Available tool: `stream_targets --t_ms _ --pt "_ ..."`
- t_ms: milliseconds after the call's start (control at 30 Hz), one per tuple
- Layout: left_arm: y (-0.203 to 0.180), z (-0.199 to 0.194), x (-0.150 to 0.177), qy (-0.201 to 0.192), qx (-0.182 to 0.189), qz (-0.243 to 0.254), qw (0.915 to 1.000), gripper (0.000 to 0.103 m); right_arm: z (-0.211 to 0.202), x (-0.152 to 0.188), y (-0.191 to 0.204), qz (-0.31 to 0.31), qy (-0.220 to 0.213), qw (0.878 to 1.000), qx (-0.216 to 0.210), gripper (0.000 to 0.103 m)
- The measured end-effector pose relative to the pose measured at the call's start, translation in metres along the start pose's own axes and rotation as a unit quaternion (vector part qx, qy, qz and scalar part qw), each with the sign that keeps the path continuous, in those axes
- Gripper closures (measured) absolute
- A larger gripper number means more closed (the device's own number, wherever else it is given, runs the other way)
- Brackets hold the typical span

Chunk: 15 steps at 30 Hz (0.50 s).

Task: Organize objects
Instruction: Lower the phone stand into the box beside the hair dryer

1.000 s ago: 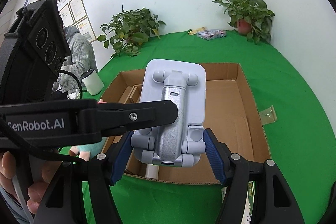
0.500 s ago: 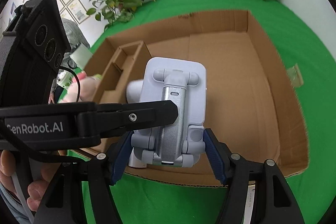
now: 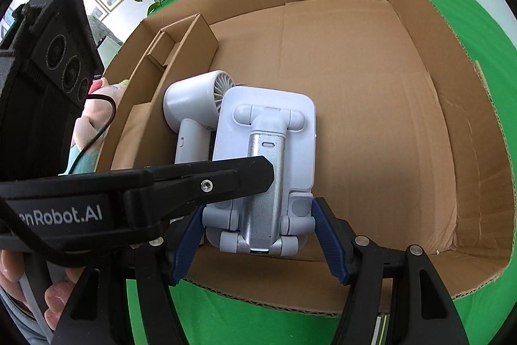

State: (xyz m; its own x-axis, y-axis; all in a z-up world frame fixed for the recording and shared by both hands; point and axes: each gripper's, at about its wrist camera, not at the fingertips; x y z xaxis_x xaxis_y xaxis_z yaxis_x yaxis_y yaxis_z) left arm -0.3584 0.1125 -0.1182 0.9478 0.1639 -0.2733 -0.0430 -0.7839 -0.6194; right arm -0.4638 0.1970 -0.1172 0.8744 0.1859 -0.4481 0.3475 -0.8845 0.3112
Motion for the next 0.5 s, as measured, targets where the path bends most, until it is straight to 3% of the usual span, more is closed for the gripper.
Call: stream_targets --t_ms 233,400,500 --pt "0.001 -0.018 -0.008 -0.010 -0.032 0.006 0.9994 0.070 0.000 -0.003 0.002 -0.005 0.019 1.000 -0.019 0.037" --pt "-0.001 -0.065 -0.011 -0.054 -0.028 0.030 0.9977 0.070 -0.013 -0.010 -0.010 0.009 0.002 1.000 -0.020 0.037" --pt "0.004 -0.093 -0.006 -0.081 -0.035 0.045 0.9951 0.070 -0.001 -0.015 -0.016 0.009 0.021 1.000 -0.002 0.039"
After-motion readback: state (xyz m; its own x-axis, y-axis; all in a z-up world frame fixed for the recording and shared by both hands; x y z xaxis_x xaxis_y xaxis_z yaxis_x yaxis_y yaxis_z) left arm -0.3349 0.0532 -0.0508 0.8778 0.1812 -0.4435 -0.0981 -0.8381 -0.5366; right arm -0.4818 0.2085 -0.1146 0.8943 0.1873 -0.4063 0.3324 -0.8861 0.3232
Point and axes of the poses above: each gripper's, at about its wrist camera, not at the fingertips, and z roughly the way its jaws point, y to its left, x to its underside, and after that the axes turned 7 degrees about -y, right-handed
